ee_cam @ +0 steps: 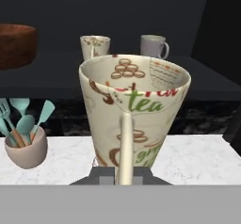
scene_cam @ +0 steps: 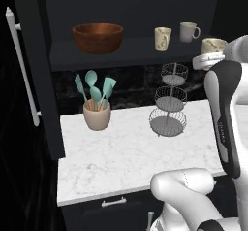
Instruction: Gather all objects into one cabinet and sort the glasses and bowls to opposite sides.
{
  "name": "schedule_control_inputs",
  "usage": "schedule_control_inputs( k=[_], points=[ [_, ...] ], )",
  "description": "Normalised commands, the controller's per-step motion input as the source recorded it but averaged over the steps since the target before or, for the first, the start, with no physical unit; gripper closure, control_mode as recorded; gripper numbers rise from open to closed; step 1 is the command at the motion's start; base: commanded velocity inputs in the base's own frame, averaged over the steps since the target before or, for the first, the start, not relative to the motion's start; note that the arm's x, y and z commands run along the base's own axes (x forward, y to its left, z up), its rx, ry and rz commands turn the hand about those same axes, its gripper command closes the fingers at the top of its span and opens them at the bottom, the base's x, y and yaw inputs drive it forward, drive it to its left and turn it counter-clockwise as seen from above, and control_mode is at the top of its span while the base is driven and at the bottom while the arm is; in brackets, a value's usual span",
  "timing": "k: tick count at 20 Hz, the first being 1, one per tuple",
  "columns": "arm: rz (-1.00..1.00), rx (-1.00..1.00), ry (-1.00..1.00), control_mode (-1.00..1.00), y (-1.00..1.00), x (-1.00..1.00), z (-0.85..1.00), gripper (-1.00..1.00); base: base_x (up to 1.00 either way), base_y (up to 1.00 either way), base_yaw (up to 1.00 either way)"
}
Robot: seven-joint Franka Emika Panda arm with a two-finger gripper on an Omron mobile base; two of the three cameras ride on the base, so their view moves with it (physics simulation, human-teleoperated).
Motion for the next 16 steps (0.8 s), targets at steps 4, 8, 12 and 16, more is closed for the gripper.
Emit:
schedule_control_inputs(
  k=[4,8,12,16],
  points=[
    [-0.07,0.0,0.0,-1.0,-0.03,0.32,0.0,1.0,0.0,0.0,0.0],
    [-0.06,0.0,0.0,-1.0,-0.05,0.32,0.06,1.0,0.0,0.0,0.0],
    [-0.04,0.0,0.0,-1.0,-0.02,0.31,0.15,1.0,0.0,0.0,0.0],
    [-0.02,0.02,0.0,-1.0,-0.03,0.31,0.08,1.0,0.0,0.0,0.0]
  ],
)
